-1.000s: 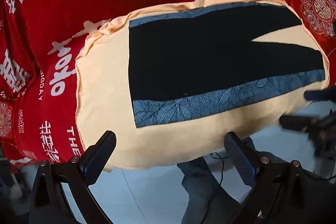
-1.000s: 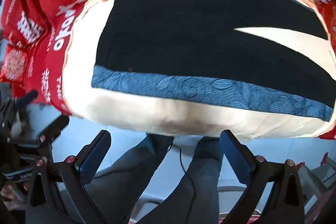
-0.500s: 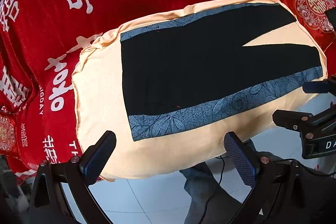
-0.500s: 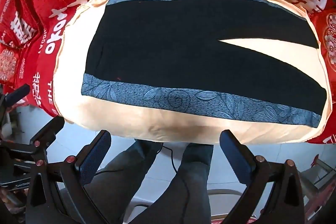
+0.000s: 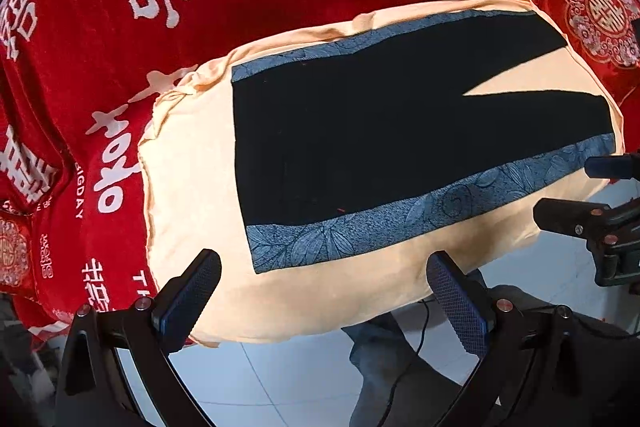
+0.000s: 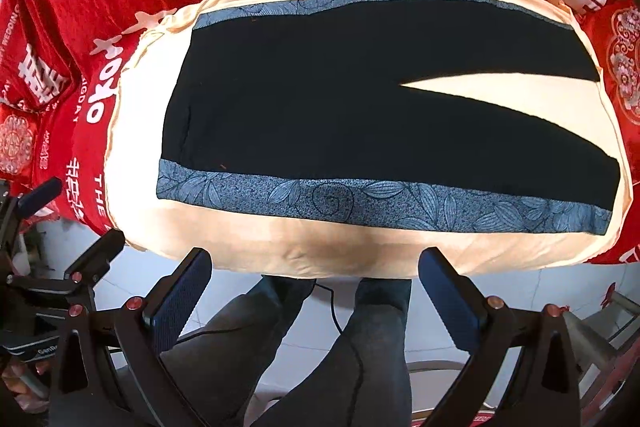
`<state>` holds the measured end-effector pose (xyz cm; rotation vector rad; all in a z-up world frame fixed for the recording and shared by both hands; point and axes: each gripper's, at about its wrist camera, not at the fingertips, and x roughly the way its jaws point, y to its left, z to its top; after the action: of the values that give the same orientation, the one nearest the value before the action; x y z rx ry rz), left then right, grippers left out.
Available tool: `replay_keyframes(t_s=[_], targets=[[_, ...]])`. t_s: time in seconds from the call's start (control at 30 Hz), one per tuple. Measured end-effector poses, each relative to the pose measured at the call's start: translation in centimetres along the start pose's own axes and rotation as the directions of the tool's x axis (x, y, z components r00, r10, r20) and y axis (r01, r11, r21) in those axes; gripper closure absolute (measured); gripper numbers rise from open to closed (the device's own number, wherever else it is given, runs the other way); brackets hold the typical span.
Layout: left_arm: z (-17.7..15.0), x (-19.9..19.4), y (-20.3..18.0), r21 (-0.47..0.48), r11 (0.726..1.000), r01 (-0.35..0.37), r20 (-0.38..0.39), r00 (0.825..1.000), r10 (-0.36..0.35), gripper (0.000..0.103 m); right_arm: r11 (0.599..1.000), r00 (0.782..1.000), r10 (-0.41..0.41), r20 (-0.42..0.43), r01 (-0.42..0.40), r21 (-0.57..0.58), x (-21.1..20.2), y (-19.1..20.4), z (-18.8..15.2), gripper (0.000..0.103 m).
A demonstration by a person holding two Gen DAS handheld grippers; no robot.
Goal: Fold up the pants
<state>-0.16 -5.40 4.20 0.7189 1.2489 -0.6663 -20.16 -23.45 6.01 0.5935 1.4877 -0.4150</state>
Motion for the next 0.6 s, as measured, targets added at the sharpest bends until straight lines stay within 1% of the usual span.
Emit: replay_keyframes(t_s=[0.2, 0.47, 0.6], targets=[[0.25, 0.11, 0.39, -0.021, 1.000, -0.007, 0.001, 1.000, 0.007, 0.000, 1.000, 1.000, -0.013, 0.002, 0.013, -0.012, -0.24, -0.25, 0.20, 0.000], [0.79, -0.06, -0.05, -0.001, 1.000, -0.015, 0.013, 1.000, 0.015, 0.000, 1.000, 1.000, -0.019, -0.006, 0.019, -0.011, -0.19, -0.44, 0.60, 0.000], [0.96, -0.10, 0.16, -0.008, 1.000, -0.019, 0.015, 1.000, 0.019, 0.000, 1.000, 1.000, -0.020, -0.010, 0.019, -0.015, -0.01, -0.49, 0.76, 0.000]])
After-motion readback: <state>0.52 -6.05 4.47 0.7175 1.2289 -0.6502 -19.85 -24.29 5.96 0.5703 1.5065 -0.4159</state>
